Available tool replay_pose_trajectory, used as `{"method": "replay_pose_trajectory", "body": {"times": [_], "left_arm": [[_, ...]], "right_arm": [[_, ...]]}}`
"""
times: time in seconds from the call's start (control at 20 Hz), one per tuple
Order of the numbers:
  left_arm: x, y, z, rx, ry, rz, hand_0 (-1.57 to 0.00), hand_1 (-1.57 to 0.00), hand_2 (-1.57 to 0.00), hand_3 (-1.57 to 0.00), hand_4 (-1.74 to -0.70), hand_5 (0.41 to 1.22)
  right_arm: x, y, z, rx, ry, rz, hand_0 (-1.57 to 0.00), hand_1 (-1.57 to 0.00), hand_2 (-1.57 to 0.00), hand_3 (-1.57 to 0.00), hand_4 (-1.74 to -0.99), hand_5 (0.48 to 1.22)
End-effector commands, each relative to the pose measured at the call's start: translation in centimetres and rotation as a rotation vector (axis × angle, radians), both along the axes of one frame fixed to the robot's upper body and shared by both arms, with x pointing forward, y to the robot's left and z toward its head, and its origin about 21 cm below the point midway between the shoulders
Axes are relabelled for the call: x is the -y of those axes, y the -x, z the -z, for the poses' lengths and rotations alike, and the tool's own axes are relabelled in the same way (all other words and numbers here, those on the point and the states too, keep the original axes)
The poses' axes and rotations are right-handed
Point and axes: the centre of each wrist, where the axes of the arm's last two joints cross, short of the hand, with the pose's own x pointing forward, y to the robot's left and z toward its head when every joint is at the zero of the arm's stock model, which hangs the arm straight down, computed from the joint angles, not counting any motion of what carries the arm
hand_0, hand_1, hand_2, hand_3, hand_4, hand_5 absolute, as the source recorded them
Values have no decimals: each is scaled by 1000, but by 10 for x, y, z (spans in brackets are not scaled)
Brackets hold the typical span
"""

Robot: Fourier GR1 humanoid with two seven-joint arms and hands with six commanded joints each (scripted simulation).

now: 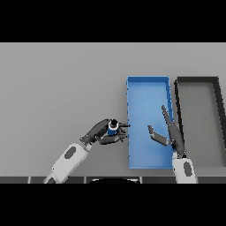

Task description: Pick up the blue pipe and place it into the blue bin.

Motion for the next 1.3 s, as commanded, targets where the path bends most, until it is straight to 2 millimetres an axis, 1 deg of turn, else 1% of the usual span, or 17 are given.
{"method": "replay_pose_trajectory", "body": {"times": [0.0,0.15,0.25,0.3,0.35,0.4,0.45,0.55,0.65,0.7,0.75,0.85,0.95,1.0,1.15,1.2,1.25], "left_arm": [[-1,3,-5,9,5,11,-1553,-1556,-1557,-1449,-1723,1215],[2,2,-16,16,-5,33,-1562,-1563,-1564,-1444,-1726,1218],[5,0,-22,1,-30,36,-1565,-1566,-1567,-1441,-1728,1219],[8,2,-22,-7,-35,36,-1566,-1567,-1567,-1440,-1728,1219],[4,1,-20,-10,-45,37,-1567,-1568,-1568,-1440,-1728,1219],[6,6,-18,-8,-51,37,-1568,-1568,-1569,-1441,-1729,1219],[8,7,-17,-15,-54,33,-1569,-1569,-1569,-1442,-1730,1219],[6,4,-17,-17,-58,21,-1569,-1570,-1570,-1443,-1730,1220],[3,1,-18,-10,-54,20,-1570,-1570,-1570,-1441,-1730,1220],[7,3,-17,-16,-50,30,-1570,-1570,-1570,-1440,-1730,1220],[8,1,-17,-16,-52,27,-1570,-1570,-1571,-1440,-1730,1220],[2,3,-16,-7,-45,32,-1571,-1571,-1571,-1441,-1731,1221],[2,5,-16,-10,-44,31,-1571,-1571,-1571,-1442,-1731,1221],[3,4,-14,-10,-51,32,-1571,-1571,-1571,-1443,-1731,1221],[5,4,-18,8,-51,38,-1571,-1571,-1571,-1444,-1731,1221],[4,4,-20,10,-59,41,-1571,-1571,-1571,-1443,-1731,1221],[7,4,-21,7,-58,37,-1571,-1571,-1571,-1442,-1731,1221]], "right_arm": [[2,2,0,3,3,4,1,1,1,1,-1275,683],[0,1,0,9,-5,-1,1,1,1,1,-1271,687],[4,-1,-2,8,-16,0,1,1,1,1,-1273,688],[4,-3,-1,1,-20,-5,1,1,1,1,-1271,688],[4,-4,0,-6,-25,-12,1,1,1,1,-1269,688],[3,-6,1,-13,-29,-19,1,1,1,1,-1269,688],[3,-8,3,-20,-33,-27,1,1,1,1,-1259,688],[0,-13,6,-33,-36,-38,1,1,1,1,-1250,688],[3,-13,6,-18,-47,-48,1,1,1,1,-1229,687],[4,-13,5,2,-53,-66,1,1,1,1,-1213,684],[6,-15,2,13,-106,-96,1,1,1,1,-1215,669],[11,-18,-15,44,-222,-203,1,1,1,1,-1231,620],[15,-22,-38,43,-284,-293,1,1,1,1,-1254,554],[14,-25,-48,29,-297,-347,1,1,1,1,-1271,537],[5,-31,-85,20,-315,-541,1,1,1,1,-1326,507],[-1,-31,-100,40,-290,-607,1,1,1,1,-1331,507],[-6,-35,-109,44,-265,-665,1,1,1,1,-1335,507]]}}
